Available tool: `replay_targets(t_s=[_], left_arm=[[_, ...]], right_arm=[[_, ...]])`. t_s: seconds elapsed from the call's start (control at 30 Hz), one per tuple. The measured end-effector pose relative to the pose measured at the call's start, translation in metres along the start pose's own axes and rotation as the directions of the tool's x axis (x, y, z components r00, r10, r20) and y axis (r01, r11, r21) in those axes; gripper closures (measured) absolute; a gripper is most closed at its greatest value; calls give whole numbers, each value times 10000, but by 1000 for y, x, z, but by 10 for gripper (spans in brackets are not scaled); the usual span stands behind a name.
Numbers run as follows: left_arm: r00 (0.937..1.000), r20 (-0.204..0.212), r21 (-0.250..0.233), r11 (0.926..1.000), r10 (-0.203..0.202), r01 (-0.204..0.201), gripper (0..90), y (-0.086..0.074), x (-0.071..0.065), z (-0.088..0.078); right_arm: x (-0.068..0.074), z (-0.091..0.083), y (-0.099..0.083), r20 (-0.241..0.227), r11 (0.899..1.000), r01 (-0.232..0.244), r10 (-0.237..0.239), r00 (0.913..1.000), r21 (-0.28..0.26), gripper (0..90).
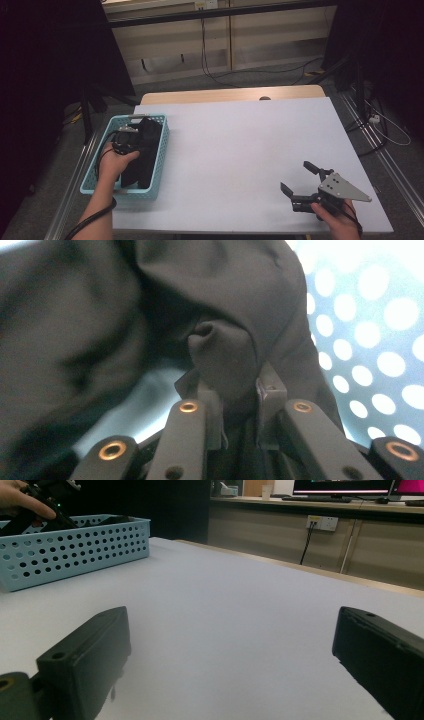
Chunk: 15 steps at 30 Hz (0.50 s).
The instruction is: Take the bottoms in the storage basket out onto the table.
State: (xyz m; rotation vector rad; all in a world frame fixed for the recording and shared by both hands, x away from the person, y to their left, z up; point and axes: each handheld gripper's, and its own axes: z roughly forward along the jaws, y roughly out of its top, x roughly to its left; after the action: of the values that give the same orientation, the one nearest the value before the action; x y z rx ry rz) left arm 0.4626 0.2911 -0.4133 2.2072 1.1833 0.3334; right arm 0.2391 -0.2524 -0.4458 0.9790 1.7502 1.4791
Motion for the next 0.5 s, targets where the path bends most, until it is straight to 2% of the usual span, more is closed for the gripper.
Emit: replay_targets(t_s=[0.07, 0.17, 0.5], left_arm=[[9997, -243, -242, 9997, -19, 13, 787, 7, 9, -9], [9983, -501, -663, 9974, -302, 268, 788, 11, 17, -14], [9902, -1254, -1037, 9934, -616, 486, 786, 16, 40, -23]], right_arm=[[1, 0, 0, -45, 10000, -67, 67, 10000, -30, 12], [1, 0, 0, -35, 10000, -52, 52, 10000, -27, 12], [0, -1, 0, -52, 10000, -37, 37, 10000, -6, 13]])
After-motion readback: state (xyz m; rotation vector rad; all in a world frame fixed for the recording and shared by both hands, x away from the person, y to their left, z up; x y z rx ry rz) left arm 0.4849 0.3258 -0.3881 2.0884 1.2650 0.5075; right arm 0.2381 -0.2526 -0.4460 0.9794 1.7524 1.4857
